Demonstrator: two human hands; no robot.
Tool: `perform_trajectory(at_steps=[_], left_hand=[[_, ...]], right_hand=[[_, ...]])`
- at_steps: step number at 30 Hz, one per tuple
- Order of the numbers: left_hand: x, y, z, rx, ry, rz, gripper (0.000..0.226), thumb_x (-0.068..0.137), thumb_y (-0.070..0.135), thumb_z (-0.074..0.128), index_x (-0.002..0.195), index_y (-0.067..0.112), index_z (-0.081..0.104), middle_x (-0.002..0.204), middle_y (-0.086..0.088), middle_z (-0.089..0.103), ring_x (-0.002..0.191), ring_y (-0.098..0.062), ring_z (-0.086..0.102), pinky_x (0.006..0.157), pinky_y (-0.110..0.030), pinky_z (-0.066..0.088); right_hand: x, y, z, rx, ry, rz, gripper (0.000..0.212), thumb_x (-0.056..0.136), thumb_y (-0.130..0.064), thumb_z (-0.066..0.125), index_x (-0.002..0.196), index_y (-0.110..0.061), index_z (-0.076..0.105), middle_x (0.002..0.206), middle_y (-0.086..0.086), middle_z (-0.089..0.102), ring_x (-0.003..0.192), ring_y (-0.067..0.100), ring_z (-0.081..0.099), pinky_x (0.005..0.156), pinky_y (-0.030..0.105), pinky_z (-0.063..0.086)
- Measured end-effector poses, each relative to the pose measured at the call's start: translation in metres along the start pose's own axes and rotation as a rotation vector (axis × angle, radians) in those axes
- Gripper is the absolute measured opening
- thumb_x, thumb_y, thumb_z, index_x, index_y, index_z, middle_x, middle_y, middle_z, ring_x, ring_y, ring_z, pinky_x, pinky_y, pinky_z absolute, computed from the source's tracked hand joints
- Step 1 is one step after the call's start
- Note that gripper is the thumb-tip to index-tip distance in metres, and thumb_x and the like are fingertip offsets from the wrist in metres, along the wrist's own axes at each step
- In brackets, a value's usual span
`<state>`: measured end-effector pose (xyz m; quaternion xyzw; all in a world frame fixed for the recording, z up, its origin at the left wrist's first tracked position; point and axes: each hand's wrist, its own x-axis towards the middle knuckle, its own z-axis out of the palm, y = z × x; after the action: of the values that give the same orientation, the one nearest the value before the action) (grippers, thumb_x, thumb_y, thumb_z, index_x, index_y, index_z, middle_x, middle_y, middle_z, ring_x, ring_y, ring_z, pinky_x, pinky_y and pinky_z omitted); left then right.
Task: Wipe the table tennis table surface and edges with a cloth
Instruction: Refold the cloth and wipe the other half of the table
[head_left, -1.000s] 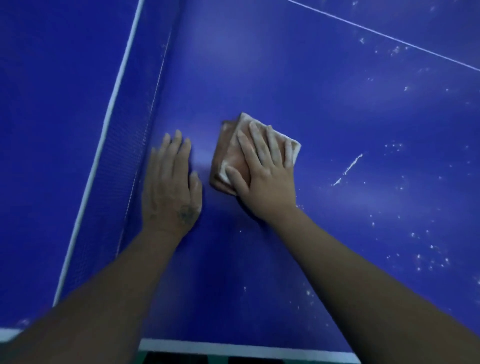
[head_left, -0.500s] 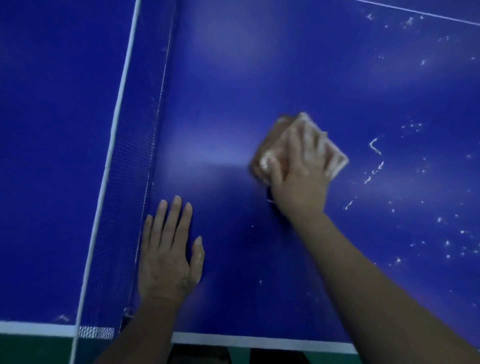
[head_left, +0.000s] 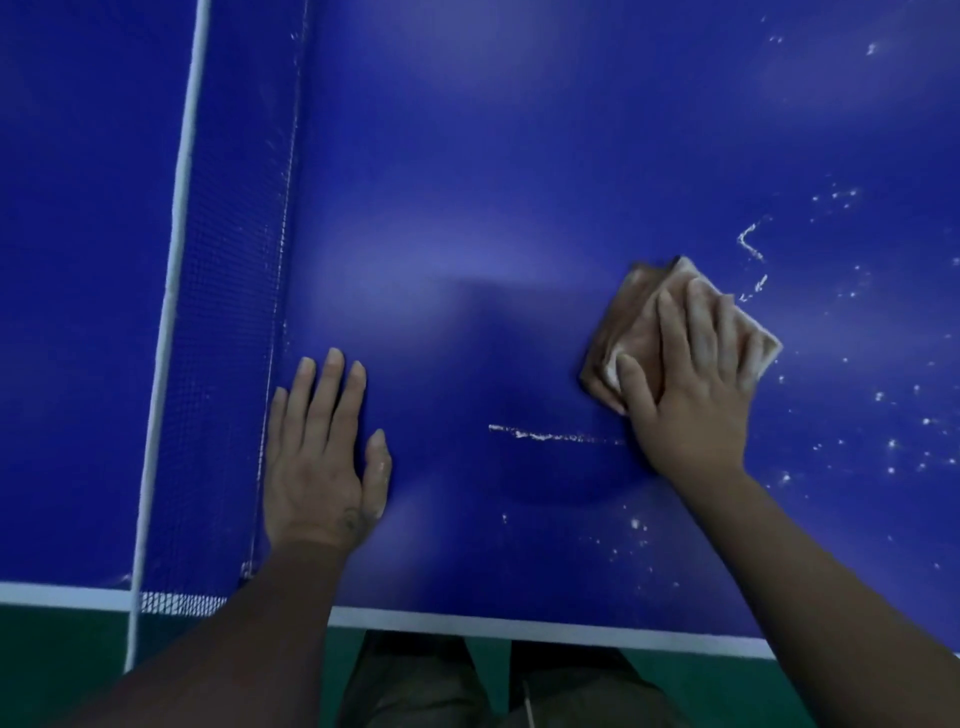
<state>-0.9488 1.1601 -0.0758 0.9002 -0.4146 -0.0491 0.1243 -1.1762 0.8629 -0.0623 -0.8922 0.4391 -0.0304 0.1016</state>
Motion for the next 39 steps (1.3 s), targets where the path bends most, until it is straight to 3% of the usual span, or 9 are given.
perform_trajectory(at_steps=[4, 11, 16, 21, 24, 27, 31, 35, 39], left_hand=[[0.001, -0.001, 0.0, 0.011, -0.006, 0.005, 0.068, 0.11, 0.037, 0.042, 0.172, 0.012, 0.03, 0.182, -0.006, 0.021, 0.17, -0.029, 0.014, 0.137, -0.054, 0.012], [0.001, 0.004, -0.003, -0.02, 0.006, -0.002, 0.068, 0.107, 0.028, 0.046, 0.172, 0.012, 0.031, 0.182, -0.006, 0.022, 0.17, -0.03, 0.015, 0.136, -0.058, 0.016], [0.002, 0.005, -0.006, -0.028, 0.016, 0.003, 0.067, 0.107, 0.028, 0.044, 0.171, 0.011, 0.033, 0.181, -0.007, 0.024, 0.17, -0.03, 0.015, 0.137, -0.057, 0.014], [0.002, 0.006, -0.006, -0.035, 0.004, 0.001, 0.067, 0.108, 0.03, 0.041, 0.172, 0.012, 0.032, 0.182, -0.006, 0.021, 0.17, -0.028, 0.011, 0.138, -0.053, 0.01], [0.001, 0.006, -0.007, -0.035, -0.007, 0.001, 0.066, 0.109, 0.032, 0.037, 0.172, 0.013, 0.029, 0.182, -0.006, 0.018, 0.17, -0.028, 0.01, 0.138, -0.053, 0.009], [0.001, 0.006, -0.007, -0.05, 0.007, 0.009, 0.065, 0.11, 0.031, 0.035, 0.172, 0.012, 0.03, 0.182, -0.008, 0.02, 0.17, -0.03, 0.011, 0.138, -0.053, 0.009], [-0.001, 0.005, -0.007, -0.068, 0.03, 0.024, 0.063, 0.111, 0.028, 0.038, 0.171, 0.009, 0.032, 0.181, -0.011, 0.023, 0.169, -0.033, 0.014, 0.138, -0.054, 0.009], [0.0, 0.005, -0.008, -0.063, 0.019, 0.02, 0.065, 0.111, 0.032, 0.037, 0.172, 0.01, 0.031, 0.181, -0.01, 0.021, 0.17, -0.032, 0.012, 0.138, -0.054, 0.008], [-0.001, 0.006, -0.007, -0.061, 0.02, 0.015, 0.063, 0.113, 0.035, 0.037, 0.172, 0.011, 0.03, 0.182, -0.01, 0.02, 0.17, -0.032, 0.013, 0.138, -0.052, 0.007]], right_hand=[[0.007, -0.039, 0.007, 0.065, 0.005, 0.075, 0.072, 0.108, -0.052, 0.05, 0.17, -0.021, 0.03, 0.18, 0.001, 0.014, 0.168, 0.029, 0.005, 0.13, 0.066, 0.003], [-0.006, -0.147, 0.04, 0.102, -0.022, -0.328, 0.074, 0.107, -0.06, 0.049, 0.169, -0.022, 0.033, 0.179, 0.001, 0.02, 0.167, 0.029, 0.011, 0.13, 0.066, 0.009], [-0.043, -0.104, 0.032, 0.09, -0.058, -0.445, 0.072, 0.107, -0.06, 0.05, 0.168, -0.024, 0.036, 0.179, -0.001, 0.022, 0.167, 0.026, 0.011, 0.133, 0.061, 0.01], [-0.065, -0.035, 0.008, 0.004, 0.006, -0.14, 0.071, 0.107, -0.053, 0.051, 0.169, -0.023, 0.033, 0.179, -0.002, 0.021, 0.167, 0.025, 0.01, 0.131, 0.064, 0.01], [-0.064, -0.059, 0.012, 0.023, 0.04, 0.132, 0.069, 0.11, -0.051, 0.048, 0.169, -0.02, 0.031, 0.18, 0.0, 0.017, 0.168, 0.026, 0.005, 0.131, 0.063, 0.005], [-0.063, -0.111, 0.025, 0.053, 0.05, 0.215, 0.071, 0.109, -0.054, 0.047, 0.17, -0.022, 0.03, 0.18, 0.001, 0.016, 0.167, 0.03, 0.005, 0.13, 0.064, 0.003], [-0.098, -0.148, 0.042, 0.063, 0.022, -0.064, 0.073, 0.106, -0.059, 0.048, 0.169, -0.026, 0.032, 0.18, -0.001, 0.019, 0.168, 0.027, 0.006, 0.132, 0.062, 0.004], [-0.128, -0.102, 0.032, 0.003, -0.048, -0.311, 0.073, 0.108, -0.061, 0.044, 0.17, -0.026, 0.03, 0.18, -0.005, 0.017, 0.167, 0.025, 0.009, 0.132, 0.061, 0.012], [-0.134, -0.034, 0.008, -0.036, -0.072, -0.246, 0.068, 0.109, -0.053, 0.046, 0.168, -0.022, 0.035, 0.179, -0.002, 0.021, 0.167, 0.027, 0.013, 0.129, 0.066, 0.016]])
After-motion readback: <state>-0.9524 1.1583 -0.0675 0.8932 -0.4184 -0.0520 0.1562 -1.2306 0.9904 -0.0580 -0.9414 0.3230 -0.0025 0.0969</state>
